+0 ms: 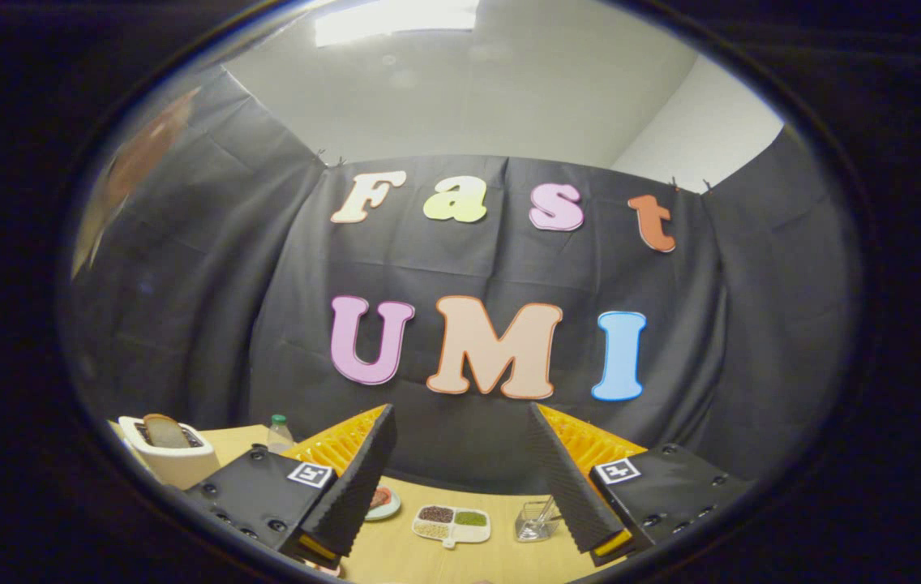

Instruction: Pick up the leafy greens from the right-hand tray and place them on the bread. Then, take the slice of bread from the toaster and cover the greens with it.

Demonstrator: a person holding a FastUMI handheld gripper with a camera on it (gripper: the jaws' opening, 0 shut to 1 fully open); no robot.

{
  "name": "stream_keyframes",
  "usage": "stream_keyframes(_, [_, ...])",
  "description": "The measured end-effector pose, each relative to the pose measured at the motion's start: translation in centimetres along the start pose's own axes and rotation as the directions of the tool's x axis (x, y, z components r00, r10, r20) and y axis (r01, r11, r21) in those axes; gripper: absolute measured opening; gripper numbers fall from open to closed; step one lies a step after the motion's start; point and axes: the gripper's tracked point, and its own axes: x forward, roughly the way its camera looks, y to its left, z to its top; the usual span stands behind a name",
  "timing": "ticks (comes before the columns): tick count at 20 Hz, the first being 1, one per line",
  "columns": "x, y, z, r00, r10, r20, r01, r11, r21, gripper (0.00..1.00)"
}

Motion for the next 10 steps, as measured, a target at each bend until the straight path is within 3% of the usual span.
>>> stream_keyframes(5, [-0.9,0.7,-3.9,0.988,0.107,-0.109,-0.106,0.994,0.014,1.00])
stream_keyframes(10, [-2.4,1.7,-9.9,0.930,0.246,-0.273,-0.256,0.967,-0.001,1.00])
